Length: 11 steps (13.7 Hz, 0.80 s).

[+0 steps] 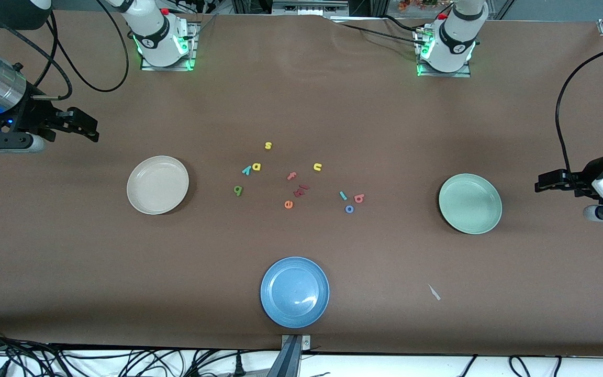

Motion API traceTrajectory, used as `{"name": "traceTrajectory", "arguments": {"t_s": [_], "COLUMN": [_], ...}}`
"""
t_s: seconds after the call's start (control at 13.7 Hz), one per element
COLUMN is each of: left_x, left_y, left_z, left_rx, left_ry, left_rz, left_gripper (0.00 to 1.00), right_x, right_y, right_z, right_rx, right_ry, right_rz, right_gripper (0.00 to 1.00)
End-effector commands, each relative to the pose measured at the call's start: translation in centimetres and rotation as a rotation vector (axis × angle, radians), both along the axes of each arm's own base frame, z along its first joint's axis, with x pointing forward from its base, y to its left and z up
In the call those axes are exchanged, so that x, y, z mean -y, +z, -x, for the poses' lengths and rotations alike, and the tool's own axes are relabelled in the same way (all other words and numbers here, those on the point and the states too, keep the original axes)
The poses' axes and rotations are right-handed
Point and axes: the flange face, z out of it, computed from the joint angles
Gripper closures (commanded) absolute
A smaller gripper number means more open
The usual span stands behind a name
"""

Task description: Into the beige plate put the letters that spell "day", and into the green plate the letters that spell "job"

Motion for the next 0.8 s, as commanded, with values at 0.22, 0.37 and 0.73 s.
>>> {"name": "traceTrajectory", "arguments": {"t_s": [0.22,0.37,0.73], "left_x": [0.05,0.05,0.05], "left_y": [0.11,0.11,0.11], "left_z": [-0.11,-0.11,-0.11], "left_rx": [0.009,0.009,0.009], "left_ry": [-0.023,-0.023,-0.023], "left_rz": [-0.011,-0.011,-0.011], "left_gripper": [0.02,0.01,0.01], "right_x": [0.31,0.23,0.23], "right_y": [0.13,0.12,0.12], "right_z": [0.42,0.44,0.44], "right_rx": [-0.002,-0.004,-0.004], "right_ry": [0.008,0.009,0.009], "right_rz": [0.014,0.014,0.014], "right_gripper": [0.00,0.00,0.00]}}
